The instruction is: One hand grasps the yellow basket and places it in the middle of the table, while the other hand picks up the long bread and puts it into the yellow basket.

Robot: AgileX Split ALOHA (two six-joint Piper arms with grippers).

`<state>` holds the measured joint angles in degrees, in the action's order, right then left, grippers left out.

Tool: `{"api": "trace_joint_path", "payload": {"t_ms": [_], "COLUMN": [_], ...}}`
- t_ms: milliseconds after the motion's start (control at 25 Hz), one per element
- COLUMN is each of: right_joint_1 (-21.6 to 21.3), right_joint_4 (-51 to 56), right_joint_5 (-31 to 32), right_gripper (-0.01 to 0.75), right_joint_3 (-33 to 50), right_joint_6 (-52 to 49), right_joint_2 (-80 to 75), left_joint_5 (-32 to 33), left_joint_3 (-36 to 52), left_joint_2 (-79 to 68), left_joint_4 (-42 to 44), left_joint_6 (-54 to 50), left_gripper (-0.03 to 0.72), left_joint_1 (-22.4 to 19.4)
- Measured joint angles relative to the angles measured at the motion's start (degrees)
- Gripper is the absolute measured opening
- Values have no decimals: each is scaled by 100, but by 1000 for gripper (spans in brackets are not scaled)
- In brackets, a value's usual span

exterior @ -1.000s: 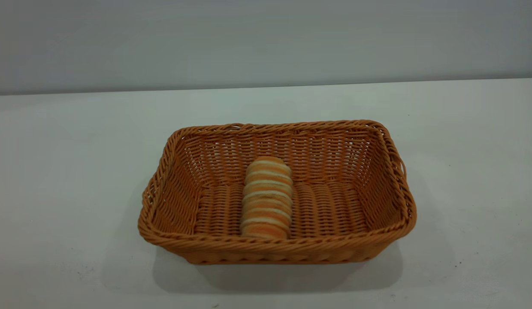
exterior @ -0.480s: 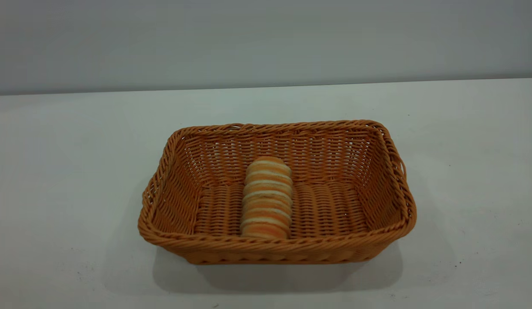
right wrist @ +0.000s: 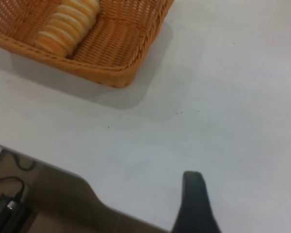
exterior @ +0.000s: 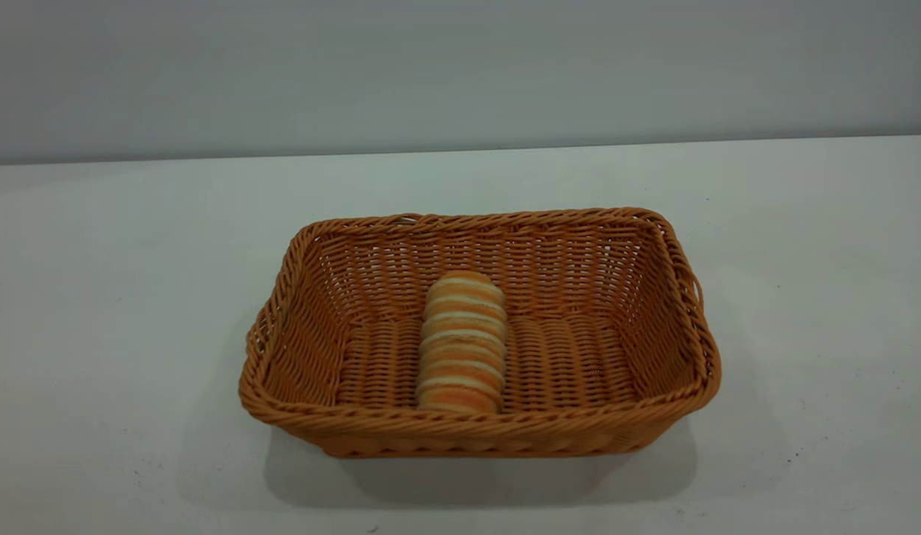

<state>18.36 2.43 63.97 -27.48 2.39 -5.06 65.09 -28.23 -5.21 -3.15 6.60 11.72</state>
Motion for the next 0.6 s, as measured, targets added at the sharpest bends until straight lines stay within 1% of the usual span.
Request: {"api": "trace_joint_path", "payload": {"t_ms": [360,440,600], "right_joint_1": [-54,-291,-967], "right_joint_4": [0,0,0], "right_joint_5": [0,0,0], "right_gripper": [535,535,535], "right_joint_3": [0,0,0], "right_joint_6": [0,0,0], "right_joint_2": [0,0,0], "left_joint_5": [-6,-6,0], "left_joint_3": [0,7,18], "left_joint_2": [25,160,564], "left_joint_4": [0,0,0], "left_joint_6": [-4,-4,-11], "left_gripper": [555,555,555], "left_joint_1": [-26,-191,-721]}}
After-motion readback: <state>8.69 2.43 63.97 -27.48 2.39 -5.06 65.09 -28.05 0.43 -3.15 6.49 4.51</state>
